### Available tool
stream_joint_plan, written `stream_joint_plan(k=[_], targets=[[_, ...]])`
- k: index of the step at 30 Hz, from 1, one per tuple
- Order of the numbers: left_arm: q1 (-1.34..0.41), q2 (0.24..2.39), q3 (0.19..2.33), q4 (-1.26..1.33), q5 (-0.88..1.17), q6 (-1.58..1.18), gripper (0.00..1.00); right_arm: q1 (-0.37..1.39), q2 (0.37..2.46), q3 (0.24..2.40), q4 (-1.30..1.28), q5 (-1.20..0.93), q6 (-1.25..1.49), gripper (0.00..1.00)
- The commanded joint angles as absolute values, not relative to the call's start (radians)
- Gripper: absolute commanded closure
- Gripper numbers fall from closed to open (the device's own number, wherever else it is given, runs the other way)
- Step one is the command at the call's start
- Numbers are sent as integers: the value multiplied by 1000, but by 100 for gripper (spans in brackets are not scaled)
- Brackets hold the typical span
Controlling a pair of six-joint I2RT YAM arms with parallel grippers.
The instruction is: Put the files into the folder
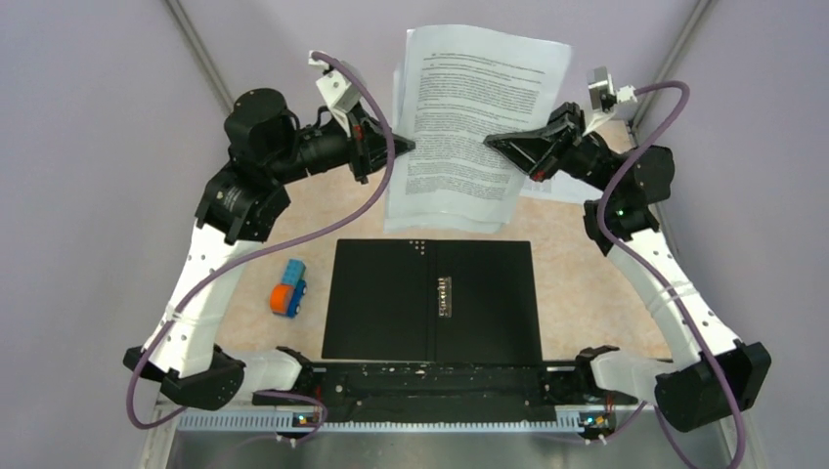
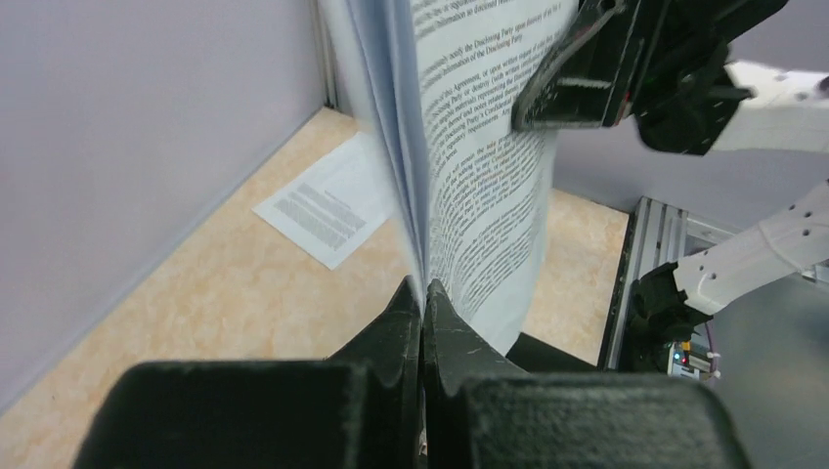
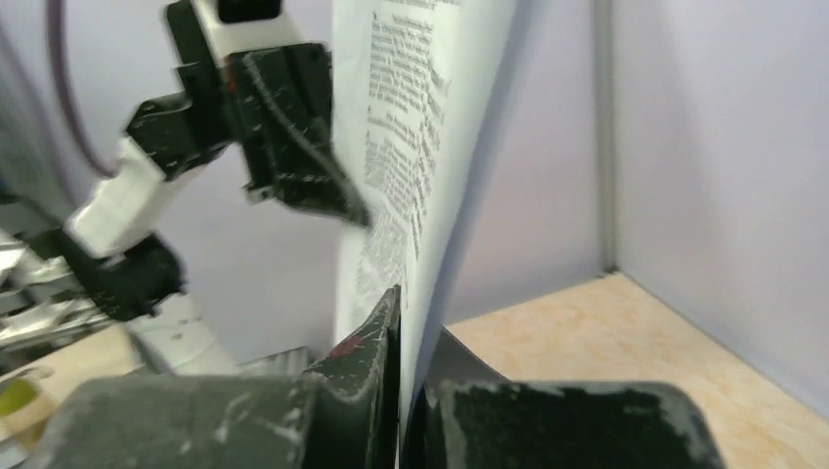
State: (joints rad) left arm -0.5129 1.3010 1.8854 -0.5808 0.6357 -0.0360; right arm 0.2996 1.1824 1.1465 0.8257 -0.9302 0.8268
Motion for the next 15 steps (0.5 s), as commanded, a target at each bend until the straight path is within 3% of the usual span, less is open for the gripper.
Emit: stream_joint_plan(k=[1,5,11,15], targets=[[-510,1209,1679,-350,605,-76,100,363,1098,1227,282,-645,417,100],[-520,1150,1433,-135,534,-114,100,456,1076,1200,109,-433,236,100],[-539,1130,1138,183,484,-95,100,477,1000,968,223,-201,147,100],[-561,1150,1013,330,438,-70,100,478,993,875,282,-182,140,100]])
